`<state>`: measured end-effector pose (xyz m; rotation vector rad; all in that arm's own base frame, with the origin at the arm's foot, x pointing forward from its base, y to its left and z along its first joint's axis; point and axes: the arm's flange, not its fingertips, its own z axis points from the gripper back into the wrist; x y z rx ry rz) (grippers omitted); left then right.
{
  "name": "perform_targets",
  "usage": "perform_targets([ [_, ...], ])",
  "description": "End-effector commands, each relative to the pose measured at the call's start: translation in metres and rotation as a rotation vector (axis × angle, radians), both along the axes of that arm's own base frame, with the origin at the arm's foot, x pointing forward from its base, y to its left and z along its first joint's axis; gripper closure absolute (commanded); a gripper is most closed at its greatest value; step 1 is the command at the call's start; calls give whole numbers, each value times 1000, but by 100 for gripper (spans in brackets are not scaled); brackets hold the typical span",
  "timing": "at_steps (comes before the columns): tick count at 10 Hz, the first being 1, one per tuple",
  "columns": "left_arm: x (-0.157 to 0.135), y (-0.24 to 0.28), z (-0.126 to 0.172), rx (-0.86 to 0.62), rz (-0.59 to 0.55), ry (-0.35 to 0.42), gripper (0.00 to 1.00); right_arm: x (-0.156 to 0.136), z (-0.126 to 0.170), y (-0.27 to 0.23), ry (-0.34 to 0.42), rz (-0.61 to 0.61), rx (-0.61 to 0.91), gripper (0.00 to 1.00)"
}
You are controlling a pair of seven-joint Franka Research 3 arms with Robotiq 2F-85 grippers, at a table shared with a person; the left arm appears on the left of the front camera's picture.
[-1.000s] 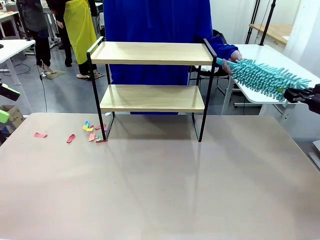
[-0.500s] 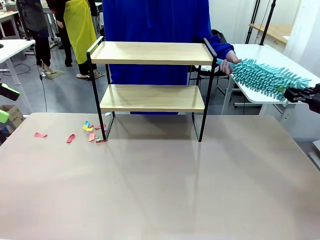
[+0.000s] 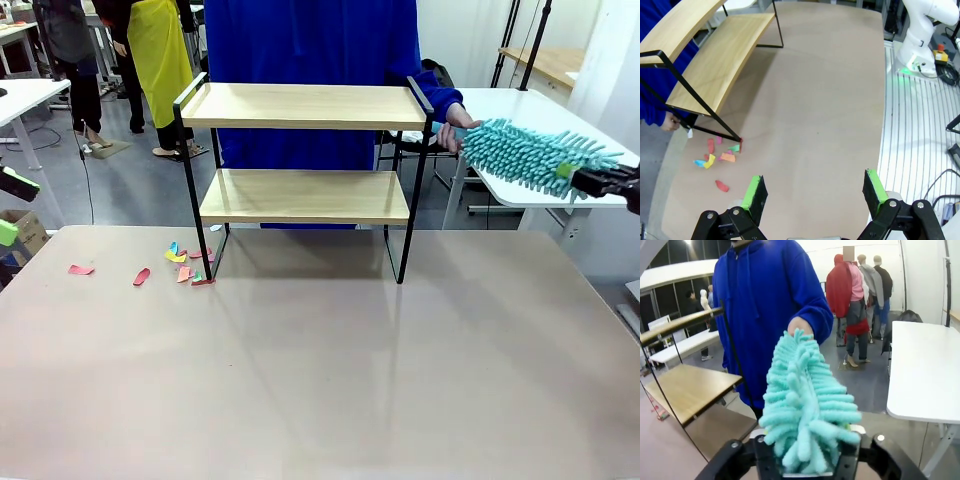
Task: Clean the shelf.
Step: Hand the Duster back to the human.
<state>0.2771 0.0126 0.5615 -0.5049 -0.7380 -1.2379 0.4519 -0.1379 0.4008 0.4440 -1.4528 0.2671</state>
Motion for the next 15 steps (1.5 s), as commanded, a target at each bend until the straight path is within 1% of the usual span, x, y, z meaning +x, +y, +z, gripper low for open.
perform_targets([
  [1,1,0,1,-27,-20,-13,0,-9,39,-5,-22,-1,93,0],
  [3,1,0,1,-27,-20,-13,0,-17,78,-20,-57,-1,196,0],
  [5,1,0,1,-27,-20,-13,0,-19,119,-55,-98,-90,350,0],
  [6,1,0,1,-27,-20,-13,0,-20,133,-73,-118,-121,428,0],
  [8,1,0,1,-27,-20,-13,0,-19,138,-98,-147,-142,488,0],
  [9,1,0,1,-27,-20,-13,0,-12,132,-101,-133,-169,480,0],
  [10,1,0,1,-27,-20,-13,0,-24,138,-101,-142,-152,447,0],
  [15,1,0,1,-27,-20,-13,0,-24,138,-101,-142,-152,447,0],
])
